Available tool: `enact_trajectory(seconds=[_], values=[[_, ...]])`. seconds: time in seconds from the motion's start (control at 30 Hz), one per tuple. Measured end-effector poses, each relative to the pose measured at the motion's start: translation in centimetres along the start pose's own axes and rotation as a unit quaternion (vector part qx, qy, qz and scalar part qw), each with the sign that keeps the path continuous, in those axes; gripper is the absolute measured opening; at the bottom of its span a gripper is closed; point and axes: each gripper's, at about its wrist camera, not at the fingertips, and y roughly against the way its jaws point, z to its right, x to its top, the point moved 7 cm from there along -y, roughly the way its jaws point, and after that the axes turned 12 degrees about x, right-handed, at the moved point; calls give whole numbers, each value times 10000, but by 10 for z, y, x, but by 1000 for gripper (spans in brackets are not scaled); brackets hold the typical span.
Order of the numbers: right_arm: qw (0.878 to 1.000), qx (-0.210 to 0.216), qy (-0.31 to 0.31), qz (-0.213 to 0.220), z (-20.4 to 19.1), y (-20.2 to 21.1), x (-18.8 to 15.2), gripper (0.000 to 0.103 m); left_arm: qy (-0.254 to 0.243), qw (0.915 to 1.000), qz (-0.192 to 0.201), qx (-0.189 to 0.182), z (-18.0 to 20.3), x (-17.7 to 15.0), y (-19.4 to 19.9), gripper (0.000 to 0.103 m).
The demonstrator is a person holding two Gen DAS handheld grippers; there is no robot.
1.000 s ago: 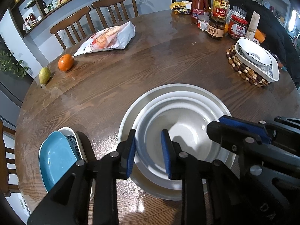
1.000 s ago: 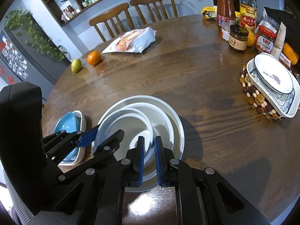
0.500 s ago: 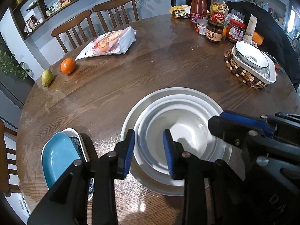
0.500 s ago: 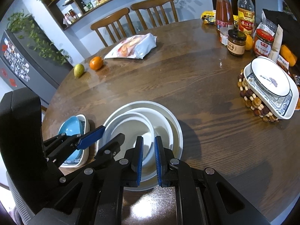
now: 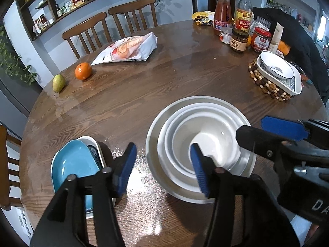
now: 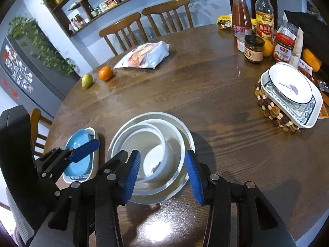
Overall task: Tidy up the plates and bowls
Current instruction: 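Open both grippers and withdraw from the nested bowl stack, then move both grippers to the rim of the nested white bowl stack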
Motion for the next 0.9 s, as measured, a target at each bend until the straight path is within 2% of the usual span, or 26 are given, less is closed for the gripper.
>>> enact_trajectory(seconds=[0.13,0.2,0.27,0.3,0.5,0.6,0.67,0.9], values=[[10000,20,-8,5,-1,1,0,47,65,10000,26,-6,-4,-1,4,59],[10000,17,-11,-6,-1,1,0,48,108,9999,30,26,-7,-1,5,66],[10000,15,-19,-15,-2,1,-1,57,165,9999,33,32,-10,-2,5,70],[10000,18,-8,-10,-3,2,-1,58,187,9998,22,42,-12,-2,5,70],[10000,44,12,9,-5,4,-1,59,258,9996,-26,63,-17,-4,4,71],[10000,29,9,5,-4,5,-1,59,288,9995,-33,88,-21,-6,4,75],[10000,-1,17,-3,-2,6,-2,59,323,9994,-48,120,-26,-8,3,82],[9996,-146,-244,-73,24,15,-9,60,626,9974,-282,231,-54,-19,-6,85]])
